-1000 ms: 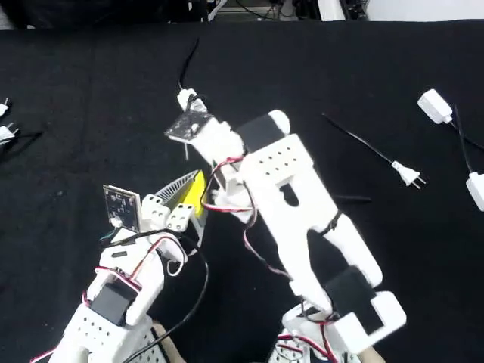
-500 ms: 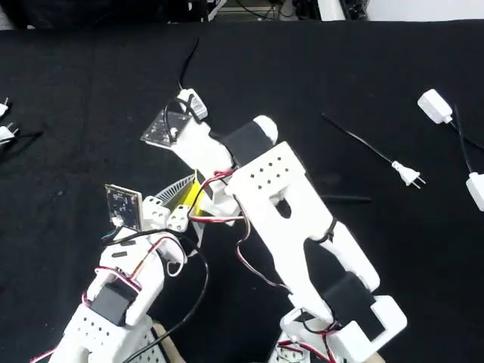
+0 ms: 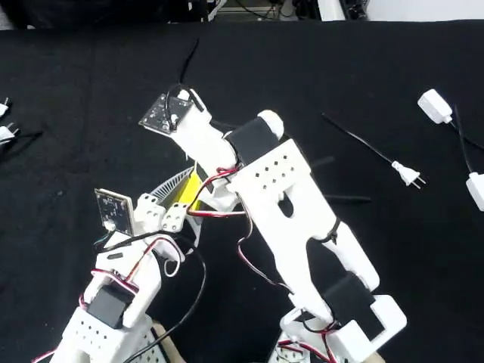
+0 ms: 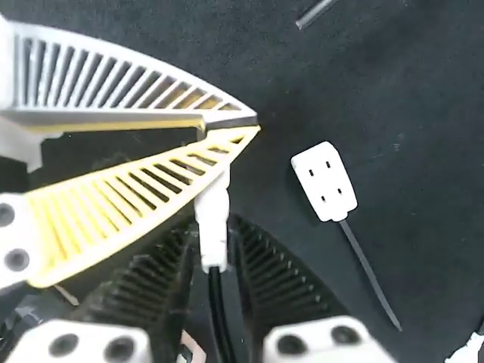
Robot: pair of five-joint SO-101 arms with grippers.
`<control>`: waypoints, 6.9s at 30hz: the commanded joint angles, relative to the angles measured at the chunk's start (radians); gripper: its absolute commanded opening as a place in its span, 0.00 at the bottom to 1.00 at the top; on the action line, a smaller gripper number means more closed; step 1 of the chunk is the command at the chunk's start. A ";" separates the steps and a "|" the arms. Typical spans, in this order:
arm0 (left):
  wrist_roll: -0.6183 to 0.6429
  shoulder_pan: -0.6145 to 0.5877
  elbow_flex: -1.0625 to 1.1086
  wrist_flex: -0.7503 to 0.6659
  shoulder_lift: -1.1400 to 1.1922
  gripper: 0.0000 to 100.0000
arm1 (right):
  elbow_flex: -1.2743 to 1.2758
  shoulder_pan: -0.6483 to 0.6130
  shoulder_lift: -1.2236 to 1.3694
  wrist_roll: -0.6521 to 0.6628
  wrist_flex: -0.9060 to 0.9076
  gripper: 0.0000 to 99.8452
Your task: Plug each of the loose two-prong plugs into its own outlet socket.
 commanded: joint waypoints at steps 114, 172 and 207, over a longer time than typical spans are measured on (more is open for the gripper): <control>-0.008 -0.177 0.015 0.075 0.002 0.03 | 0.558 0.163 0.128 0.048 -0.393 0.03; -0.003 -0.076 0.012 0.118 -0.054 0.03 | 0.239 -0.121 -0.397 -0.192 -0.051 0.01; -0.009 0.082 0.019 -0.066 0.186 0.03 | 0.225 -0.114 -0.371 -0.284 -0.180 0.01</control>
